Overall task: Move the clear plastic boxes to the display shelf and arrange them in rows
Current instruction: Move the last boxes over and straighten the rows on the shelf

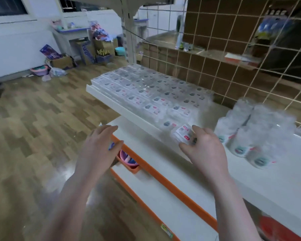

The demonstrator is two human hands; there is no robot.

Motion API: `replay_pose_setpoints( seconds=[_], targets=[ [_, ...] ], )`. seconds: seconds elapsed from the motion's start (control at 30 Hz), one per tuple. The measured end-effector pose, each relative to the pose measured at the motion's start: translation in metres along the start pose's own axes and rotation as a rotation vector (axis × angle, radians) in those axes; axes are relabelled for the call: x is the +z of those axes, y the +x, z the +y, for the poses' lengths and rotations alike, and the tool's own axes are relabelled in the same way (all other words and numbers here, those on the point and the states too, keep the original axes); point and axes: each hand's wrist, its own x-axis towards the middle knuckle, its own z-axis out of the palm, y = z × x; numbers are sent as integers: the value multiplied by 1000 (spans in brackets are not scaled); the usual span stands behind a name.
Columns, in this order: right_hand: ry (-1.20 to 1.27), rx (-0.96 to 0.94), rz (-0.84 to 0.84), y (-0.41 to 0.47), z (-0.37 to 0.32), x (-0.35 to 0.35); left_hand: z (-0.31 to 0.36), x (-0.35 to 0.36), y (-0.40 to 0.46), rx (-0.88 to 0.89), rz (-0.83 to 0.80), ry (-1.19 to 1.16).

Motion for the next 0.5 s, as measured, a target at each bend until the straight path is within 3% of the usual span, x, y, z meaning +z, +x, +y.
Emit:
replay_pose_setpoints(
  seconds=[0.27,0.5],
  targets=[
    [-105,211,63,32,-23,24,-10,34,106,274,-191,-77],
    [-178,549,191,42,-55,53,-22,71,193,556,-373,-151]
  ],
)
